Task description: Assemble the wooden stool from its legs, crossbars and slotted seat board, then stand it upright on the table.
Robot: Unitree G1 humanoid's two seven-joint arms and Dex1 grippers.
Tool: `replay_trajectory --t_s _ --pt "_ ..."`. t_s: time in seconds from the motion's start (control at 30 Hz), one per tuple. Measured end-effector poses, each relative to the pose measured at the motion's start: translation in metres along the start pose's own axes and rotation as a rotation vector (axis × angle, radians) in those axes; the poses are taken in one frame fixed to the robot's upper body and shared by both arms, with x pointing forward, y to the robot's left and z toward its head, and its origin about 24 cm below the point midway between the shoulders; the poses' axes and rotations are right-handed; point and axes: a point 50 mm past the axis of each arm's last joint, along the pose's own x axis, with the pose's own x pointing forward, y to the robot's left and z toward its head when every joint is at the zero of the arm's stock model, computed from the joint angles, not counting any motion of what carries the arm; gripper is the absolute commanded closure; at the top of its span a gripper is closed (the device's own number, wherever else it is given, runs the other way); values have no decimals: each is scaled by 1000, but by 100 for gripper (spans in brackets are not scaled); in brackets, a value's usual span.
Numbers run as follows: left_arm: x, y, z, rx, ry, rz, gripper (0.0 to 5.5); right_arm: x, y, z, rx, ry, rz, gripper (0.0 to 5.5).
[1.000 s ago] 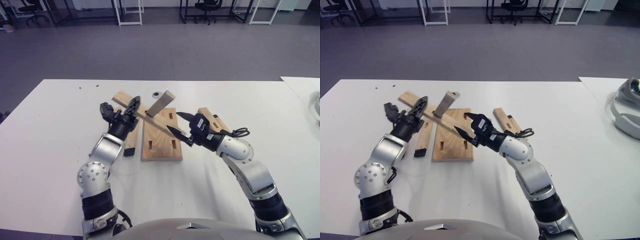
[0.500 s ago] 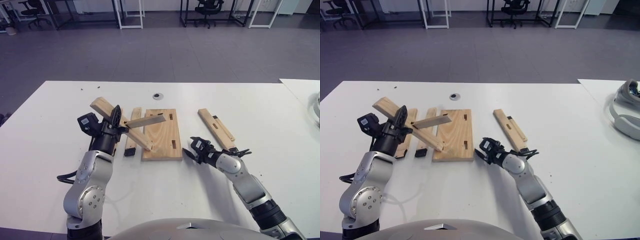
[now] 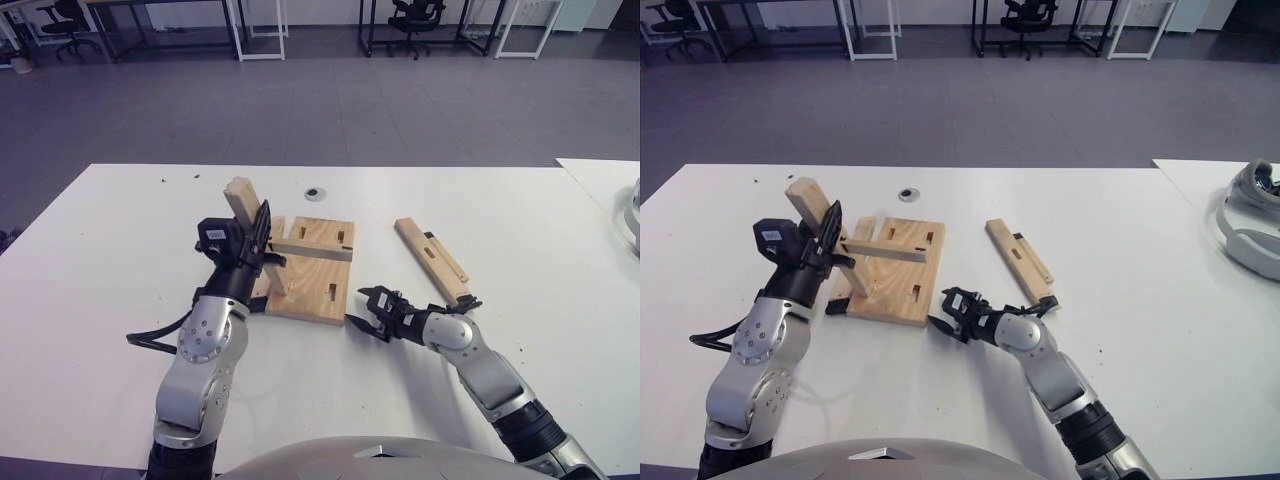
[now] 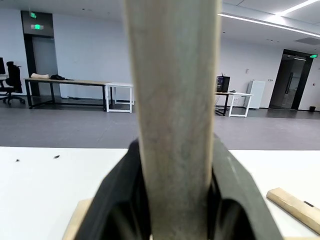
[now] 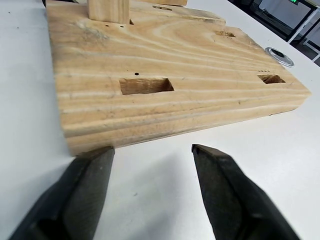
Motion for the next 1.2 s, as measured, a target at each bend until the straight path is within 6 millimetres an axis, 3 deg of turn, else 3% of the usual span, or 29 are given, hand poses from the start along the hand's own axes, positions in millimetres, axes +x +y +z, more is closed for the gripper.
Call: replay_trajectory --t_s 0.37,0.57,0.7,1.2 --pt "-25 10 -5 92 -81 -177 448 -2 -2 -1 -14 -4 -2 260" --pt "-16 28 -6 -168 -39 -12 448 -1 -4 -4 -13 -2 -9 260" --pt "-13 37 -4 -232 15 44 448 0 -5 -4 -14 -11 -15 260" --pt "-3 25 21 84 167 -167 448 8 -10 2 -24 -32 -46 260"
